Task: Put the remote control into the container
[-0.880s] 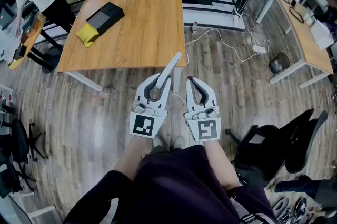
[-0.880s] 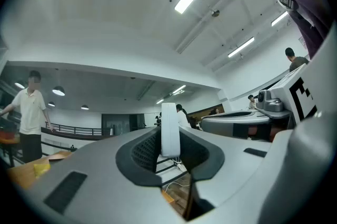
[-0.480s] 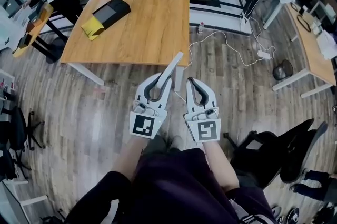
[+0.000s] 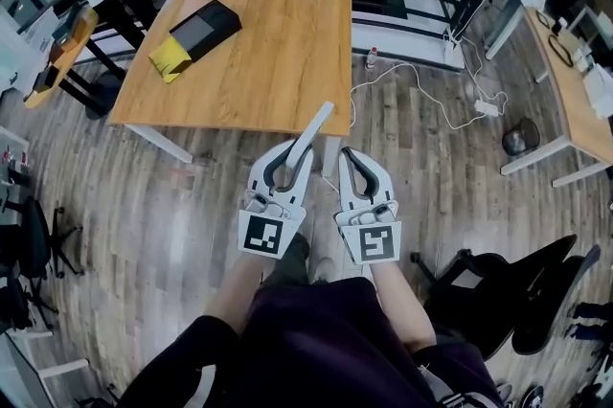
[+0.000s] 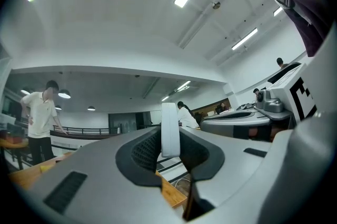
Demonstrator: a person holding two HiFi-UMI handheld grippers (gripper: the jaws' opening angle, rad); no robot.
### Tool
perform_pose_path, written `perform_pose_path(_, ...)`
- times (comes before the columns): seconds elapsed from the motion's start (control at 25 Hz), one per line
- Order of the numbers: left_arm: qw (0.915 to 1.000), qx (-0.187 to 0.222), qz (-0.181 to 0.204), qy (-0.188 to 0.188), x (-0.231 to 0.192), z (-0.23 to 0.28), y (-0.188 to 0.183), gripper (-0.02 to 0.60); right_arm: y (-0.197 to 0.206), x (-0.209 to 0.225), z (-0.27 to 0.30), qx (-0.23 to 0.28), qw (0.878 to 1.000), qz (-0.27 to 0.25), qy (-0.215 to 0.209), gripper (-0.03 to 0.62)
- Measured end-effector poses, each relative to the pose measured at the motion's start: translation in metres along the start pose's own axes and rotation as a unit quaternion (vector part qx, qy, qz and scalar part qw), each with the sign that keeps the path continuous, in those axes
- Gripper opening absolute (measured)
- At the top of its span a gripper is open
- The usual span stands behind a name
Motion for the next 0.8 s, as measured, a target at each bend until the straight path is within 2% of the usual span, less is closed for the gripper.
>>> perform_pose_path(0.24, 1.0000, -0.003, -0.004, 0.004, -0.035, 0.044, 0.020, 0.081, 0.024, 0.017, 0.055, -0.008, 1.000, 0.013, 0.003, 0.018)
perform_pose_path(0.48, 0.9994, -0.023, -0.024, -0.003, -0.070, 0.081, 0.048, 0.081, 0.052, 0.032, 0.107, -0.017, 0.999, 0.028, 0.004, 0.018)
perform_pose_path(0.52, 0.9996, -0.026, -0.011, 0.001, -0.076, 0.087, 0.052, 0.081, 0.056, 0.035, 0.115, -0.019, 0.999, 0.031, 0.004, 0.018)
perform_pose_path(0.64, 0.9936, -0.038, 0.098, 0.041, -0.095, 0.106, 0.061, 0.083, 0.068, 0.042, 0.138, -0.027, 0.999, 0.036, 0.000, 0.018)
perform_pose_path(0.68, 0.9918, -0.042, 0.112, 0.046, -0.102, 0.111, 0.065, 0.081, 0.072, 0.044, 0.146, -0.029, 0.999, 0.036, -0.001, 0.018)
perform_pose_path(0.8, 0.9923, -0.050, 0.106, 0.042, -0.121, 0.122, 0.079, 0.081, 0.084, 0.047, 0.170, -0.035, 0.999, 0.039, -0.003, 0.018)
Point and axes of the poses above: the fingertips, and each gripper's own axes: z forward along the fingers, x to its right, y out of its underside, the point moved 10 cm from there along -z, backward along the fingers, and after that the axes turned 15 degrees about -y, right-handed, at the moved point
